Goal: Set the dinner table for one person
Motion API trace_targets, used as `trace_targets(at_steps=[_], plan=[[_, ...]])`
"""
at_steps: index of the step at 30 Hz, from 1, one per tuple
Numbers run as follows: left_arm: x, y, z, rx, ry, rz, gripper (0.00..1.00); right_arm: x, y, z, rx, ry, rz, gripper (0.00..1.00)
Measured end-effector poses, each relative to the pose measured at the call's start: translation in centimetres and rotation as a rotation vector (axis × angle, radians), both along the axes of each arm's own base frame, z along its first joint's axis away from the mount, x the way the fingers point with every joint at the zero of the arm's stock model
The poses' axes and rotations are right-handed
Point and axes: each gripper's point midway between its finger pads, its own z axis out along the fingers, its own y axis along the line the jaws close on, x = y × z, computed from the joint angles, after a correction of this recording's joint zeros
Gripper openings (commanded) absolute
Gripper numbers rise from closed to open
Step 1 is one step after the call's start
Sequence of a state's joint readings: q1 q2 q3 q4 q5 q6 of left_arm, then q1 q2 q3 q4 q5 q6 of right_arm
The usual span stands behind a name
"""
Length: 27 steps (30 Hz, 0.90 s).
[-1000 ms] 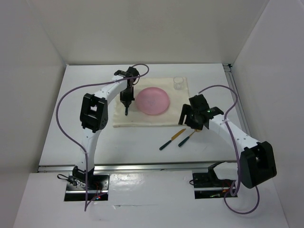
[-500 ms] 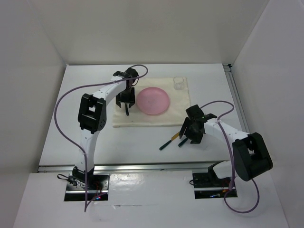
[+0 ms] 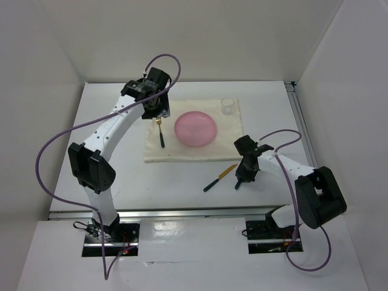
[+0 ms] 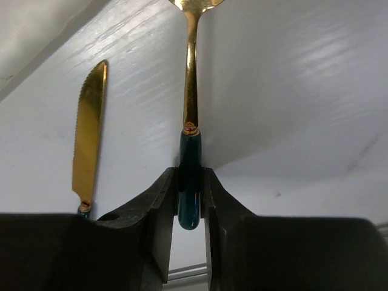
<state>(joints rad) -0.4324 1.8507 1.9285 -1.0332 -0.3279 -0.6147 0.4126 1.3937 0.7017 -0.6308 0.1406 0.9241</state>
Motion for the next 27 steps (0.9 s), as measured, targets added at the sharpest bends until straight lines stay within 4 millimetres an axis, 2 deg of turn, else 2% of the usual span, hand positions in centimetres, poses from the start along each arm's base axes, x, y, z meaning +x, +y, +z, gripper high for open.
trace_targets(at_steps=[2, 4, 10, 11, 13, 15, 17, 20, 23, 26, 27], plan=[[-0.1, 0.0, 0.8, -0.006, -0.014, 0.001, 0.65, -0.1, -0.8, 0.7, -0.049, -0.009, -0.006, 0.1], [-0.2, 0.1, 0.8, -0.007, -0.013, 0.003, 0.65, 0.6, -1.0, 2.4, -0.082, -0.047, 0.019, 0.1], [-0.4, 0.4, 0.8, -0.002, -0.009, 0.023, 0.65, 7.9, 1.4, 10.1, -0.095, -0.281, 0.243, 0.1], [-0.5, 0.5, 0.7, 0.002, -0.007, 0.025, 0.65, 9.3, 2.0, 11.1, -0.101, -0.312, 0.287, 0.1], [-0.9, 0.7, 0.4, 0.005, 0.003, 0.027, 0.64, 12.0, 3.0, 11.8, -0.125, -0.34, 0.364, 0.1], [-1.2, 0.8, 0.0, 0.01, 0.017, 0.027, 0.64, 14.1, 3.8, 10.9, -0.148, -0.334, 0.425, 0.1], [-1.4, 0.9, -0.4, 0.014, 0.026, 0.027, 0.64, 15.3, 4.1, 9.1, -0.169, -0.294, 0.475, 0.1], [-1.9, 1.1, -1.1, 0.022, 0.048, 0.028, 0.64, 16.1, 4.3, 6.3, -0.189, -0.223, 0.538, 0.1], [-2.3, 1.3, -1.5, 0.028, 0.06, 0.03, 0.64, 16.4, 4.4, 4.2, -0.185, -0.169, 0.58, 0.14], [-2.5, 1.3, -1.5, 0.021, 0.06, 0.042, 0.64, 16.8, 4.3, 3.0, -0.182, -0.141, 0.59, 0.23], [-2.4, 1.3, -1.4, 0.018, 0.058, 0.045, 0.64, 16.8, 4.2, 2.7, -0.181, -0.134, 0.59, 0.34]])
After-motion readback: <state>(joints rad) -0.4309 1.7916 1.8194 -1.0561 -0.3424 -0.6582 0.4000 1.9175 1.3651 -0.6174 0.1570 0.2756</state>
